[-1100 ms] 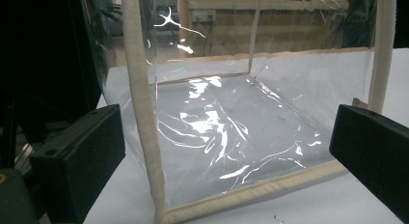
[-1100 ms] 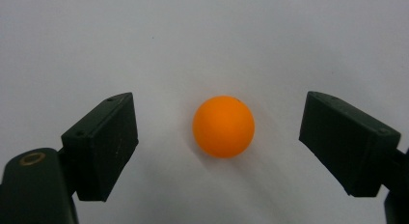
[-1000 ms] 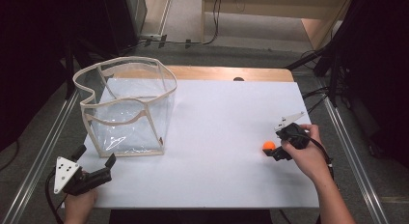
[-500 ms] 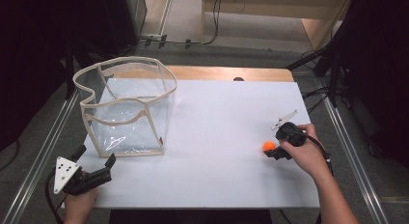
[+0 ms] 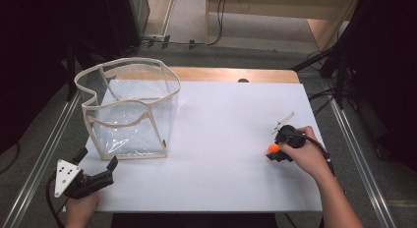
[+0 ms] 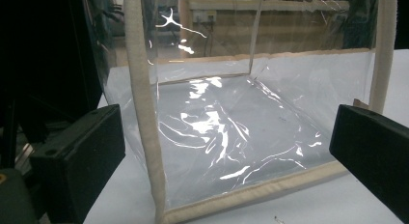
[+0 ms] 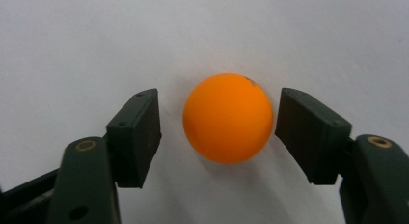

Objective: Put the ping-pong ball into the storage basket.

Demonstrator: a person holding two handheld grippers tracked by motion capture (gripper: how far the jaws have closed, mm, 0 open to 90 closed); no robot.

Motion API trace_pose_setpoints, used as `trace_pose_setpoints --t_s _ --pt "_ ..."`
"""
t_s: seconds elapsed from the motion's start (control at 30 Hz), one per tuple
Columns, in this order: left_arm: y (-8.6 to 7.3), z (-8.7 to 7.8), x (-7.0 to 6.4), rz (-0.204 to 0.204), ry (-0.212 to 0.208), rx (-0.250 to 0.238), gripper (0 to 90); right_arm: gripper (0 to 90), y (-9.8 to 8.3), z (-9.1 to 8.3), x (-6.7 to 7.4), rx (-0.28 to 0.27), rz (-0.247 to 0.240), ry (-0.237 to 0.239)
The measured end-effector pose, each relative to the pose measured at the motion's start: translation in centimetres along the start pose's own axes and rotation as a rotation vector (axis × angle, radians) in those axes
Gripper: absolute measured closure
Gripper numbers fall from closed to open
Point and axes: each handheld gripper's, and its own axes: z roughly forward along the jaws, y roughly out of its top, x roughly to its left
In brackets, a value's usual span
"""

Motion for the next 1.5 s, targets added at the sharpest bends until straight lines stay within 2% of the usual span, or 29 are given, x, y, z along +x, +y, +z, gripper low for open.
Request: trace_pose_setpoints --t_s 0.2,0.3,0.43,0.77,0.97,1.13,1.5 --pt "0.0 0.0 0.0 0.002 0.001 0.001 0.0 39.5 0.1 0.7 0.1 0.028 -0.019 -0.015" --pt "0.0 0.0 0.0 0.002 0.001 0.001 0.0 47.3 0.1 0.6 0.1 0.026 -0.015 -0.015" --pt "0.0 0.0 0.0 0.003 0.0 0.001 0.0 47.4 0.2 0.5 0.0 0.038 -0.024 -0.009" --pt "0.0 0.0 0.0 0.005 -0.001 0.001 0.0 47.5 1.0 0.1 0.1 0.022 -0.035 -0.001" --pt "0.0 0.0 0.0 0.007 -0.001 0.001 0.0 47.5 1.8 -0.1 0.2 0.003 -0.035 0.002" --pt "0.0 0.0 0.0 0.004 0.0 0.0 0.0 47.5 2.7 -0.3 0.5 -0.008 -0.04 0.024" --pt "0.1 0.0 0.0 0.005 -0.002 0.005 0.0 47.5 5.0 -1.0 1.1 -0.019 -0.072 0.026"
